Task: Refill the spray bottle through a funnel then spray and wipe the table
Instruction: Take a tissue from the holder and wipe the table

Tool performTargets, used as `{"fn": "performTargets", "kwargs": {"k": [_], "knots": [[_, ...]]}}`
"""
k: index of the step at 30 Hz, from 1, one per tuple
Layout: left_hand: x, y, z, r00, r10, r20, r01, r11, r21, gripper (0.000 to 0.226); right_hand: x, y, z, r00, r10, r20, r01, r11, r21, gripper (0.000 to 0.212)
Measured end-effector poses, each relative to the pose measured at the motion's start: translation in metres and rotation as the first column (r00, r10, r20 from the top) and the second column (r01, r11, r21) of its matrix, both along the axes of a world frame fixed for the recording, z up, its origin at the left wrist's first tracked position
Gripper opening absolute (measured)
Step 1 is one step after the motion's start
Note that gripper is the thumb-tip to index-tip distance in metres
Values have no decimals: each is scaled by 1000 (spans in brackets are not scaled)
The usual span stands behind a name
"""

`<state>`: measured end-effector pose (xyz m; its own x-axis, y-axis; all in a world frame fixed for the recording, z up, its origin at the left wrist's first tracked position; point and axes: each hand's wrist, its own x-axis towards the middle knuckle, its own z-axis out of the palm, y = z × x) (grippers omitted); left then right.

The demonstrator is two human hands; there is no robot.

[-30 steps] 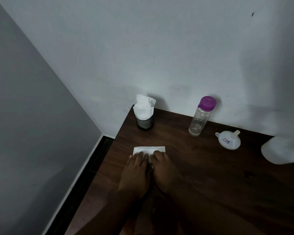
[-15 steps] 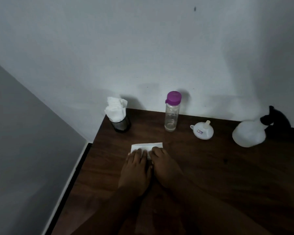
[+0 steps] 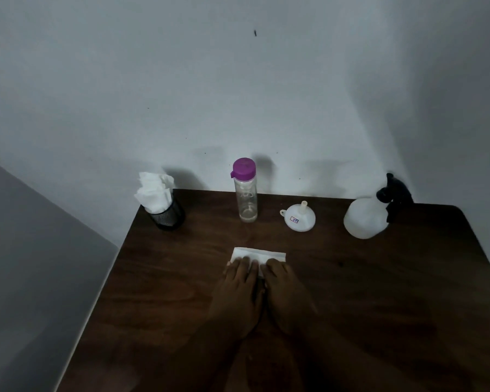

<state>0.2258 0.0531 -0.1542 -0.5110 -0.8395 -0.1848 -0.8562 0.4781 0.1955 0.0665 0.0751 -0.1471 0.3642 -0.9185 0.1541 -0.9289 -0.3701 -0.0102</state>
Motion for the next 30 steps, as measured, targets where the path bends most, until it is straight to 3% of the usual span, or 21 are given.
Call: {"fn": "performTargets", "kwargs": {"k": [10, 16, 23, 30], "knots": [[28, -15, 0, 1000, 12, 29, -10, 999, -51, 66, 31, -19, -8, 999, -42, -26, 44, 997, 68, 53], [69, -30, 10, 995, 99, 28, -97, 994, -56, 70, 73, -48, -10, 997, 39, -60, -33, 994, 100, 51], [103, -19, 8, 984, 176, -4, -176, 982, -62, 67, 101, -52, -7, 990, 137, 32, -137, 991, -14, 37], [88, 8, 11, 974, 226, 10, -225, 974, -31, 70, 86, -35, 5, 977, 177, 118, -167, 982, -89, 39]]}}
